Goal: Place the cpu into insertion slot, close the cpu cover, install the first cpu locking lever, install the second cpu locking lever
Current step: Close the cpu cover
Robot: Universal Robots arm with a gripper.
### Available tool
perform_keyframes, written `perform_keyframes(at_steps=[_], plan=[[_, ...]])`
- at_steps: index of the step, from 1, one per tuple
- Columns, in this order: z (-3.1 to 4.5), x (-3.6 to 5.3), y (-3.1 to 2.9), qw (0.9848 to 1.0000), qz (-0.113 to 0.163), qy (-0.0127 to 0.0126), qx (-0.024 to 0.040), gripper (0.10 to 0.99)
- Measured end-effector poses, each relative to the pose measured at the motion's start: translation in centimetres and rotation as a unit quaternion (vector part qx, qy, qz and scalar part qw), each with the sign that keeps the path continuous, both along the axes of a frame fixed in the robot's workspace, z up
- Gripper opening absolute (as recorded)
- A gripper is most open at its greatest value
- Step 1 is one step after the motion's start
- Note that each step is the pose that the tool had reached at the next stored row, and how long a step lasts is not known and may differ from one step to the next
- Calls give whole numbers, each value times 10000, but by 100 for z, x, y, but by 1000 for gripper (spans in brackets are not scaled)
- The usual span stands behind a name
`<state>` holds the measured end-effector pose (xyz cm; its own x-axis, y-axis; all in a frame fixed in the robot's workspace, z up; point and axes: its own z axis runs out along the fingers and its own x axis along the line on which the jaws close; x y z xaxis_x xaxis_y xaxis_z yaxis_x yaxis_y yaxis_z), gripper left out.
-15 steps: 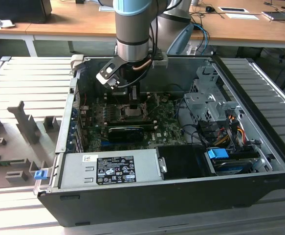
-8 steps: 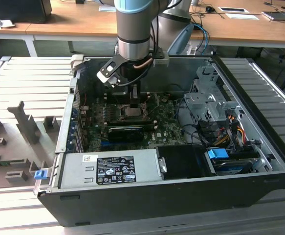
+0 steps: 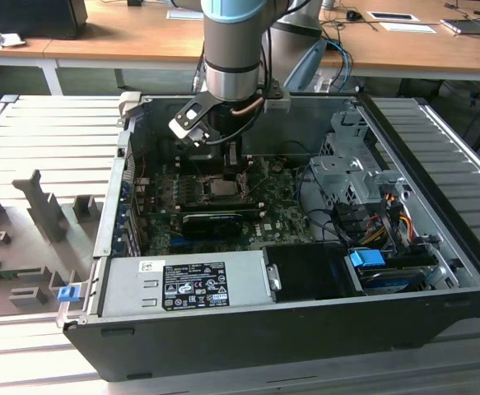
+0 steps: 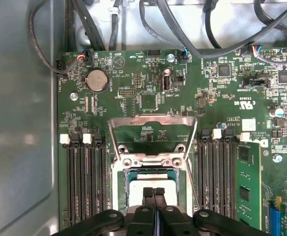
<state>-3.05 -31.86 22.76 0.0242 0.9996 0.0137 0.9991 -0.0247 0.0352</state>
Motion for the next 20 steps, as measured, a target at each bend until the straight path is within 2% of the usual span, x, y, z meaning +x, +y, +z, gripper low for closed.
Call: perform_keyframes(at_steps=[2, 5, 8, 12, 13, 16, 18, 20], plan=[[25, 0, 1, 10000, 0, 0, 1, 106], [136, 0, 1, 10000, 0, 0, 1, 106], [206, 1, 1, 10000, 0, 0, 1, 106], [405, 1, 8, 10000, 0, 0, 0, 106], [430, 2, 10, 10000, 0, 0, 0, 106], [461, 27, 12, 10000, 4, 5, 2, 106], [461, 113, 13, 10000, 26, 22, 0, 106], [461, 179, 13, 10000, 28, 24, 0, 106]])
